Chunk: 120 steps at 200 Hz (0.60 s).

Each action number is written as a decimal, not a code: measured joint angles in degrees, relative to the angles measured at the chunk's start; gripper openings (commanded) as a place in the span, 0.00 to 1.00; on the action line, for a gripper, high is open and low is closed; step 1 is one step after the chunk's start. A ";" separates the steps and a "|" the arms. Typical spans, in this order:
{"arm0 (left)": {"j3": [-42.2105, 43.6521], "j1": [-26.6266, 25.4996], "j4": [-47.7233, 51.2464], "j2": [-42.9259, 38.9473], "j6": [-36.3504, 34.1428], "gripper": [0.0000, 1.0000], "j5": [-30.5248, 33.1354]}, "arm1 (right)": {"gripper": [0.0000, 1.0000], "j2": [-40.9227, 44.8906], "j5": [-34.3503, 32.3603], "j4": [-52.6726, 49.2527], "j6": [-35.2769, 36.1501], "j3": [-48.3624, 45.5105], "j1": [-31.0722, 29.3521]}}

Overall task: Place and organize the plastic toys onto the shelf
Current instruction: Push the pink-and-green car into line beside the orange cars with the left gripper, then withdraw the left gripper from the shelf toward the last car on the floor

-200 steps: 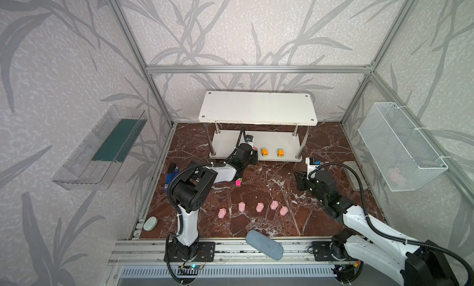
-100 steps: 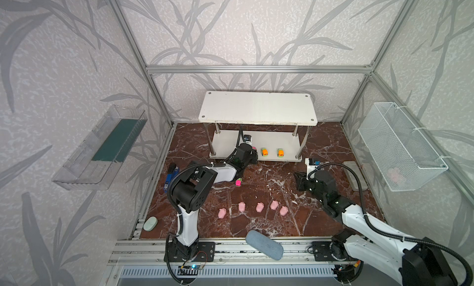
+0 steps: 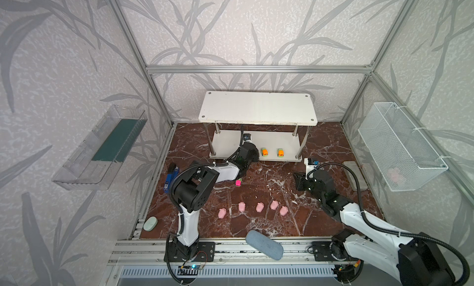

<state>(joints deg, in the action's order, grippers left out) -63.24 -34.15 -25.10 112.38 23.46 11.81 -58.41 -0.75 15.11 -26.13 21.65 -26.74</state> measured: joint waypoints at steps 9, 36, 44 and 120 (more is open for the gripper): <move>-0.04 0.00 0.26 0.17 0.13 0.34 0.39 | 0.17 -0.07 0.09 0.09 -0.02 0.00 0.11; -0.15 -0.04 0.50 0.22 0.15 0.34 1.36 | 0.17 -0.07 0.42 0.11 -0.02 0.00 0.33; -0.15 -0.04 0.59 0.22 0.15 0.34 1.62 | 0.17 -0.13 0.48 0.15 -0.02 0.00 0.37; -0.07 -0.15 0.44 0.20 0.35 0.50 2.29 | 0.17 -0.52 0.94 0.90 -0.09 -0.09 0.74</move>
<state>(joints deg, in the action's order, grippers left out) -63.31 -34.30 -24.67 112.57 23.81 14.11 -58.94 0.19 16.01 -26.22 21.56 -26.00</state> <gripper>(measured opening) 0.485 0.168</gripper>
